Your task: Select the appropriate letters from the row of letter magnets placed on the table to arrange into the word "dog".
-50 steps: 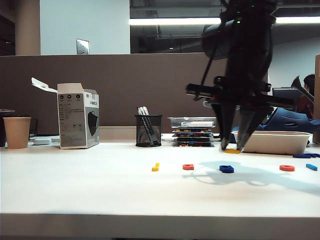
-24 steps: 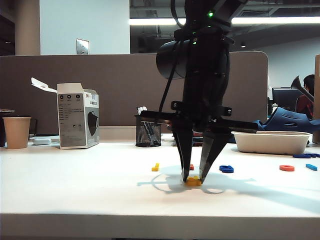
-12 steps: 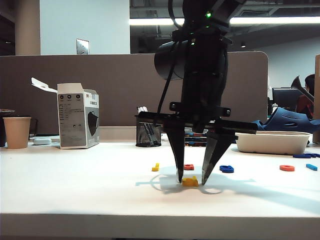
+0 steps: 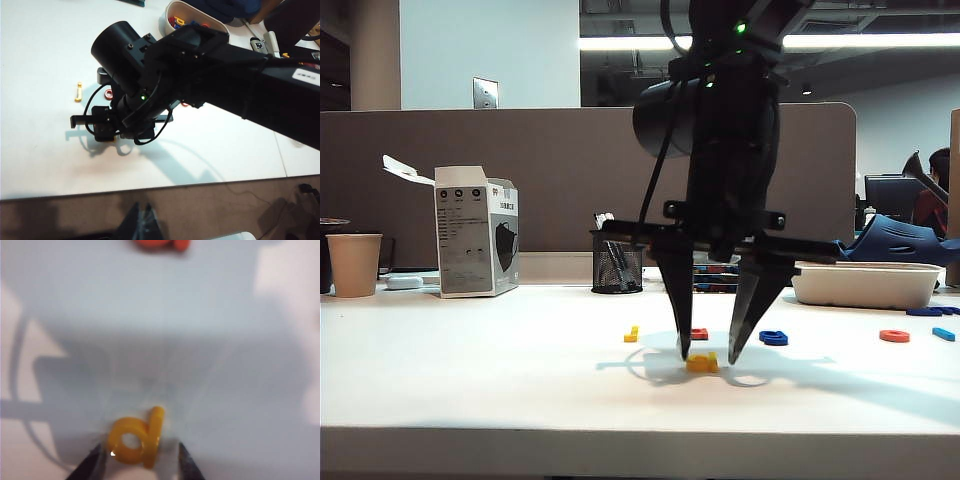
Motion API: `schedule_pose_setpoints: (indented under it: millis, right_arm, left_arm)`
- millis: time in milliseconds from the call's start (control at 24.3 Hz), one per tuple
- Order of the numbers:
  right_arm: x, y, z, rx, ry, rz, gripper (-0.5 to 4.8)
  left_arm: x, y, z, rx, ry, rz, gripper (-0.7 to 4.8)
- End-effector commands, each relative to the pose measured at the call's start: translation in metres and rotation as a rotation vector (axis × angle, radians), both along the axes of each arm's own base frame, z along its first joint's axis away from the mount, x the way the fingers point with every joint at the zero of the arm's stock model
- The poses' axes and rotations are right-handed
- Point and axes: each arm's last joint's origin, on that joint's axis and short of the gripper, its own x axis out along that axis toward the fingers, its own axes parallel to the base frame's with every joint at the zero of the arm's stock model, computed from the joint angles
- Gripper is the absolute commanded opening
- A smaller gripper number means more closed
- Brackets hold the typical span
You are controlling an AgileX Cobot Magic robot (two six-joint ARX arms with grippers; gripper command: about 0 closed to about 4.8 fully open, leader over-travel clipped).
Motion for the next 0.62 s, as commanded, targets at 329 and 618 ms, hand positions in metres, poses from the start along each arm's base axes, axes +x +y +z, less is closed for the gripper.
schedule_pose_setpoints:
  millis: [329, 618]
  right_arm:
    - [0.007, -0.005, 0.037, 0.083, -0.164, 0.003, 1.81]
    - [0.028, -0.019, 0.051, 0.092, -0.252, 0.007, 1.81]
  left_arm:
    - [0.0, 0.0, 0.001, 0.002, -0.005, -0.002, -0.05]
    - [0.0, 0.0, 0.001, 0.002, -0.005, -0.002, -0.05]
